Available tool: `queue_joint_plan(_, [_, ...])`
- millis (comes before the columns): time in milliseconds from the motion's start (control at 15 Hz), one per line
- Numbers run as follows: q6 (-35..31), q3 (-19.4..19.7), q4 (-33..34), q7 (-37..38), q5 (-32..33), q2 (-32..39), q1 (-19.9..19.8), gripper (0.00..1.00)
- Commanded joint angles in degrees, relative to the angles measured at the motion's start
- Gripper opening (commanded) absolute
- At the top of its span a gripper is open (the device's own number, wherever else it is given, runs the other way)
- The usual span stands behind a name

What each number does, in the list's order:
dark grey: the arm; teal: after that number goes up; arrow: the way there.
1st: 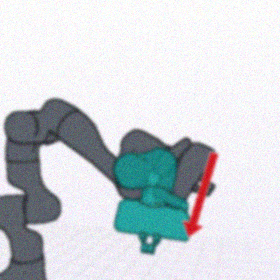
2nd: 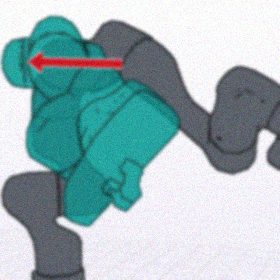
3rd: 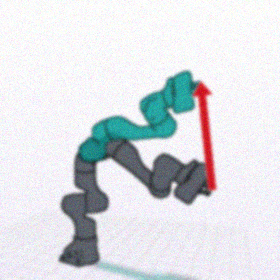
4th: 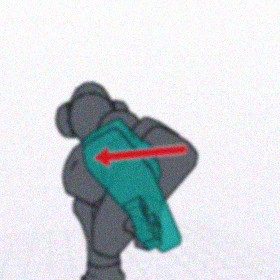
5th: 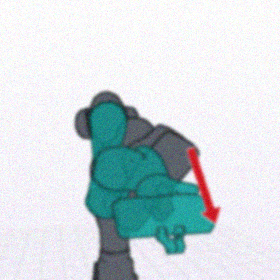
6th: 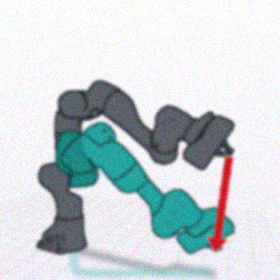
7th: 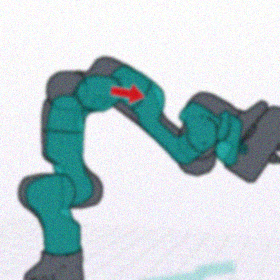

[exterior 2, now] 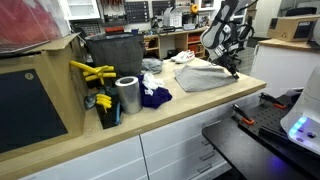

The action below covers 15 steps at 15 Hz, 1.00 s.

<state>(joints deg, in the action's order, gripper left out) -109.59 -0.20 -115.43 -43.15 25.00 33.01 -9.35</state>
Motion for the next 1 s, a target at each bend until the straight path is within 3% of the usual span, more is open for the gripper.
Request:
queue_joint_plan(0, [-1.2,0.0,-2.0,-1.2,-1.0,-3.1,0.2,0.0])
queue_joint_plan(200, [-3.0,-0.4,-4.3,-4.7,0.3,-5.7,-0.3,0.01])
queue_joint_plan(867, [-10.2,2.4,-17.6,-34.9,8.5,-17.0,-1.6,0.02])
queue_joint_plan(933, [-10.9,2.8,-19.0,-36.9,10.1,-18.0,-1.4,0.27])
